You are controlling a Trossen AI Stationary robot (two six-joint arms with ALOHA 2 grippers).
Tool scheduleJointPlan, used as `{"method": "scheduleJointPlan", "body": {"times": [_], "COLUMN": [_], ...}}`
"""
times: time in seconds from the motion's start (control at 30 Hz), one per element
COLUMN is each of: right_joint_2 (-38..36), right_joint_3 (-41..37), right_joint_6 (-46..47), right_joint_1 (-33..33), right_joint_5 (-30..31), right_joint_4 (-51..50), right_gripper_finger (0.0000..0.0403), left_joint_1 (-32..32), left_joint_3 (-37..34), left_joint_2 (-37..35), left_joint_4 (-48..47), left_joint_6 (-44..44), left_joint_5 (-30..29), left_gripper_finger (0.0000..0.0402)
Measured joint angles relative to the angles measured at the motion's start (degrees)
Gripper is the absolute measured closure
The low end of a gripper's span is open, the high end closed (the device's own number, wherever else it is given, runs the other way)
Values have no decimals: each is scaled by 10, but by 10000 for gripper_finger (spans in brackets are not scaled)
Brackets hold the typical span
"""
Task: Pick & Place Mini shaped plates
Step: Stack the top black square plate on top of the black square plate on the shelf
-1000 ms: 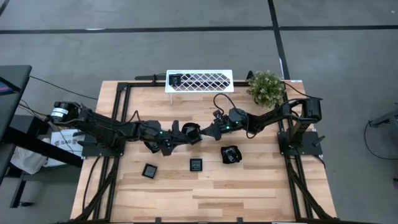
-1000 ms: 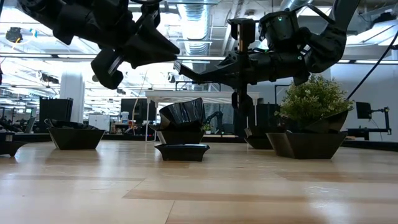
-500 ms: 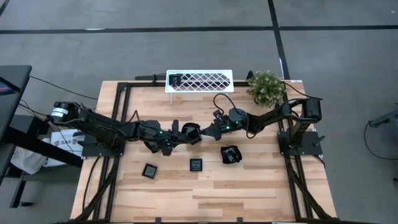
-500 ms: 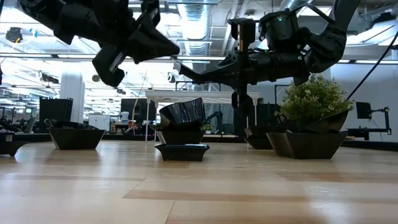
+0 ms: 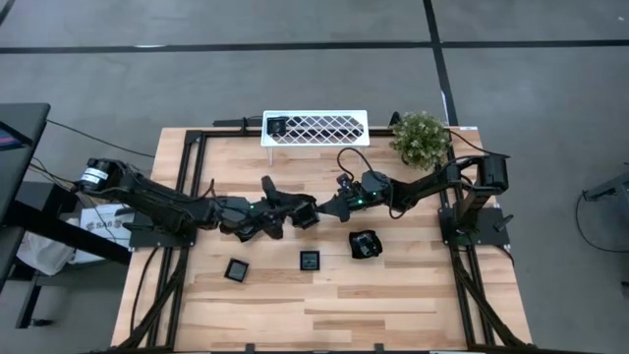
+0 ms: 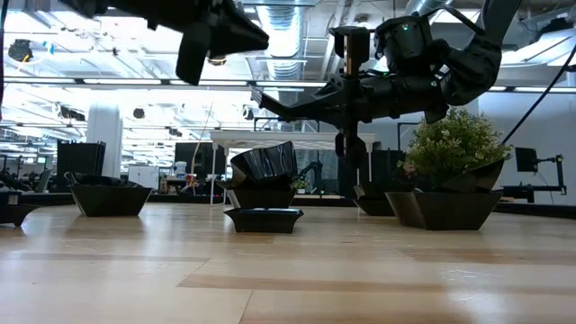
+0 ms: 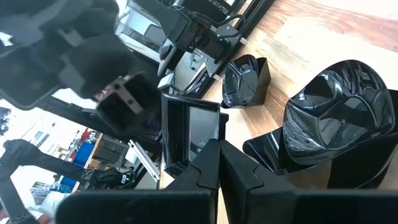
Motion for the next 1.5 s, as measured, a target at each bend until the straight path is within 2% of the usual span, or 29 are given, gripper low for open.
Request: {"method": "scheduleJointPlan", "body": {"times": [0.07, 0.2, 0.3, 0.43, 0.63, 0.8, 1.03, 1.2, 1.5], "right_joint_2": [0, 0, 0, 0, 0, 0, 0, 0, 0], "right_joint_3": [0, 0, 0, 0, 0, 0, 0, 0, 0], "right_joint_6": [0, -7, -14, -14, -14, -14, -11, -11, -10], "right_joint_1": [0, 0, 0, 0, 0, 0, -5, -6, -6], "right_joint_5": [0, -12, -13, -13, -13, -13, -13, -13, -13], "right_joint_4": [0, 0, -1, -1, -1, -1, -1, -1, -1], "right_gripper_finger": [403, 403, 403, 403, 403, 403, 403, 403, 403], "left_joint_1": [-4, -3, -9, -22, -33, -25, 0, -3, -4], "left_joint_3": [33, 94, 115, 113, 111, 111, 111, 110, 110], "left_joint_2": [0, 0, 0, 0, 0, 0, 43, 77, 72], "left_joint_4": [-64, -220, -301, -318, -318, -318, -318, -315, -313], "left_joint_6": [-16, -105, -148, -150, -31, -33, -32, 5, 6], "left_joint_5": [-2, 2, 33, 104, 222, 221, 219, 155, 137], "left_gripper_finger": [347, 371, 388, 394, 393, 383, 321, 290, 290]}}
